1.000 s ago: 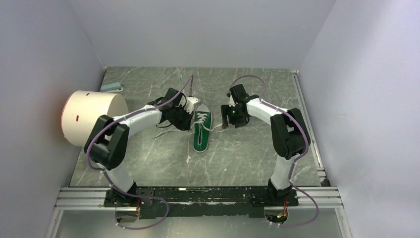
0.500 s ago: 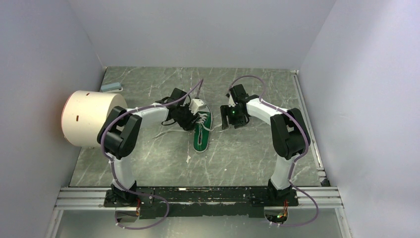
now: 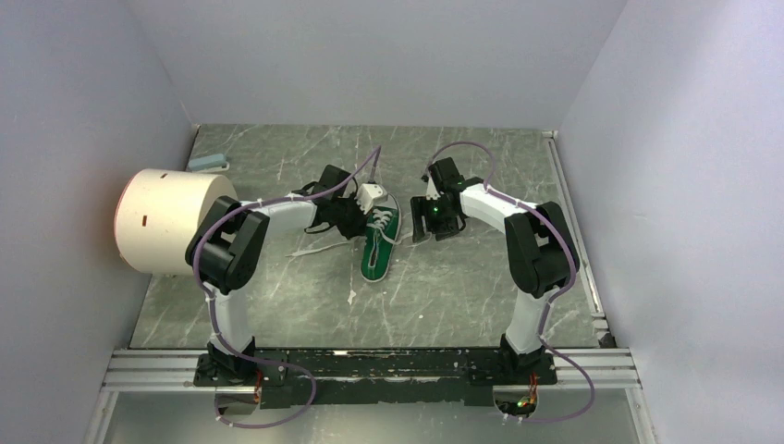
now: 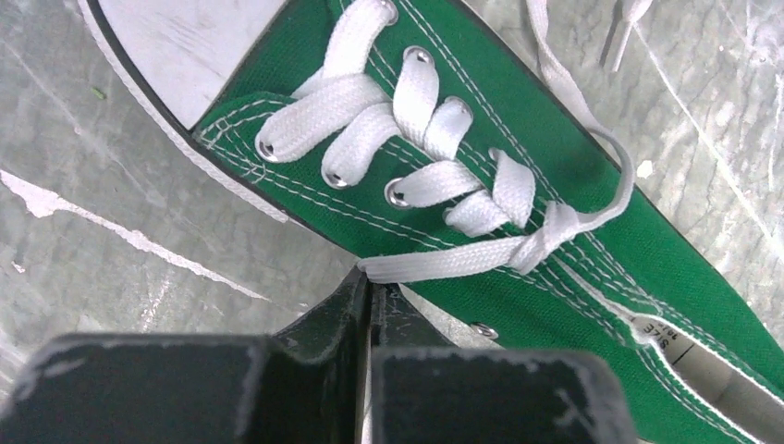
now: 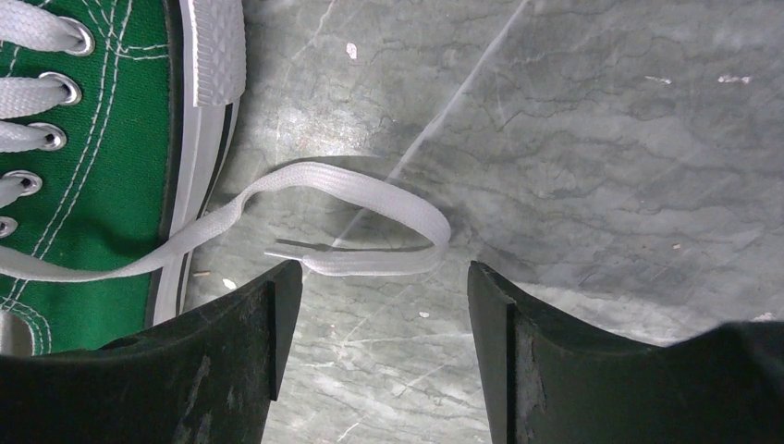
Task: Tie the shoes
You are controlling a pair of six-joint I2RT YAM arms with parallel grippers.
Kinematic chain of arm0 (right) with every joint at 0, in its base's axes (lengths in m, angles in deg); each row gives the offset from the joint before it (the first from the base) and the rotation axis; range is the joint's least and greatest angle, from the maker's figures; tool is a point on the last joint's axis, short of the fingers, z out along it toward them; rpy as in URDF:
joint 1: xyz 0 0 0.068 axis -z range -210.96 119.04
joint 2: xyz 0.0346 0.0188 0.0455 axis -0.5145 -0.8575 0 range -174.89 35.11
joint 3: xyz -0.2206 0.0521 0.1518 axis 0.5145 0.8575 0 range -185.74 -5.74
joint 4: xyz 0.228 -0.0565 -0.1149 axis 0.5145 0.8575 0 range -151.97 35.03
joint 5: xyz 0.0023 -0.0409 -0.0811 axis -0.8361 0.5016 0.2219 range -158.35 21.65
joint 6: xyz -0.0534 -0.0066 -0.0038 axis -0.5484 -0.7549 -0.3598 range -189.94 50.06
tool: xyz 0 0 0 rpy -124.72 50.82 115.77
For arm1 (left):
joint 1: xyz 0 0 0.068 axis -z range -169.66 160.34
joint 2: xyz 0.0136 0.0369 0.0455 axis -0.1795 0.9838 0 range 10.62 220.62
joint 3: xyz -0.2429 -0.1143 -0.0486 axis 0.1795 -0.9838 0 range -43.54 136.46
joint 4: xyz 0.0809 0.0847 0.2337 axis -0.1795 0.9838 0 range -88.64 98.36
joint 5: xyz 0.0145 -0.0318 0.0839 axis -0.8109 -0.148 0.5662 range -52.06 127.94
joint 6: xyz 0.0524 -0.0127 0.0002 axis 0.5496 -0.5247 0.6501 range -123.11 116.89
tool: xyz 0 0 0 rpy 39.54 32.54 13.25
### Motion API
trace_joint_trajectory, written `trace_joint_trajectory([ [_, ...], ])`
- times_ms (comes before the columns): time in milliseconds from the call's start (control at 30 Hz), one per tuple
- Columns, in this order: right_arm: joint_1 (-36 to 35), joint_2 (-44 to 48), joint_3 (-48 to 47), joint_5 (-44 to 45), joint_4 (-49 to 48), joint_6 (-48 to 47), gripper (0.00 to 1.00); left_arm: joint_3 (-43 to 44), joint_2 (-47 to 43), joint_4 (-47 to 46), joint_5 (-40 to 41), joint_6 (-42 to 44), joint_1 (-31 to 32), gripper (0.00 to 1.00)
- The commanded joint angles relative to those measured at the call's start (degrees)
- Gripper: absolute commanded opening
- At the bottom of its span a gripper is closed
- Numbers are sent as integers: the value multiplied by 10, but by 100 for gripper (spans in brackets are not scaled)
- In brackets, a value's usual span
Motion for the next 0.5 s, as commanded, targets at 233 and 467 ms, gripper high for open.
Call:
trace_joint_trajectory([
  [233,8,24,15,14,-7,14,70,-32,-85,24,9,-44,1,5],
  [467,7,2,-7,42,-5,17,67,-47,-124,30,1,-90,1,5],
])
